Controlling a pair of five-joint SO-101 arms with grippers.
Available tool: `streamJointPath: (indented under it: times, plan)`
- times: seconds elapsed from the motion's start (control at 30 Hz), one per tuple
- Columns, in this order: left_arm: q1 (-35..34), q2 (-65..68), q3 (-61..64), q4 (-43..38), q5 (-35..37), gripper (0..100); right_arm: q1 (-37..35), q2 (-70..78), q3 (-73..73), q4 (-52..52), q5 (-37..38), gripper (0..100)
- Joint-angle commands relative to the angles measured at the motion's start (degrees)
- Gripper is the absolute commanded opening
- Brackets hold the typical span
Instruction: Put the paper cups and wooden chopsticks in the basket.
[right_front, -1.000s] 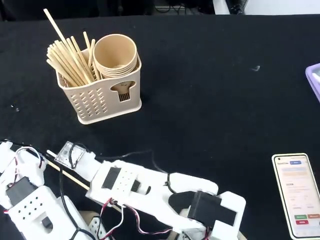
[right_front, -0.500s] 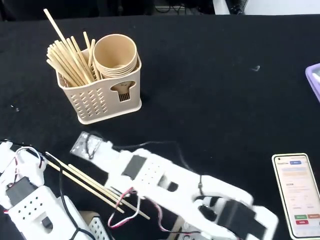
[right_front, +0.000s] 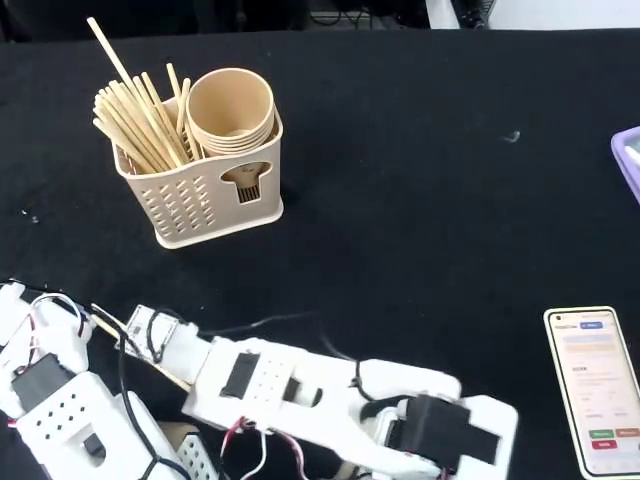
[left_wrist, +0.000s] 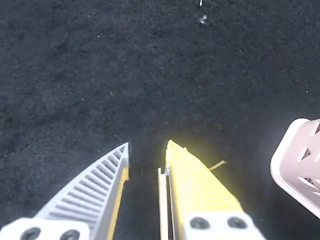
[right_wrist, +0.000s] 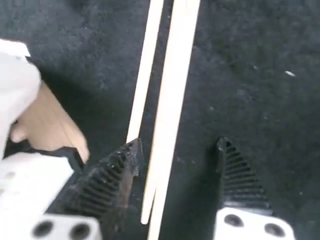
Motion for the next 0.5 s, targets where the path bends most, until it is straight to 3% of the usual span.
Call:
streamJointPath:
  times: [0.0,0.07,0.23,0.37,0.47]
  plan:
    - [-0.48,0.09,-2.95,-1.14,0.26,13,-1.93,3.47,-5.58,1.23,-1.32,24.0]
    - [-0.48,0.09,-2.95,-1.14,0.26,13,-1.49,4.88,-6.64,1.49,-1.32,21.1]
    - [-0.48,0.09,-2.95,-0.97,0.18,13,-0.62,7.34,-10.59,6.42,1.23,0.6]
    - [-0.48,0.09,-2.95,-0.97,0.18,13,1.85,7.69,-11.3,11.25,9.32,1.0]
    - [-0.48,0.09,-2.95,-1.05,0.26,13,7.56,6.37,-11.21,15.03,13.19,1.1]
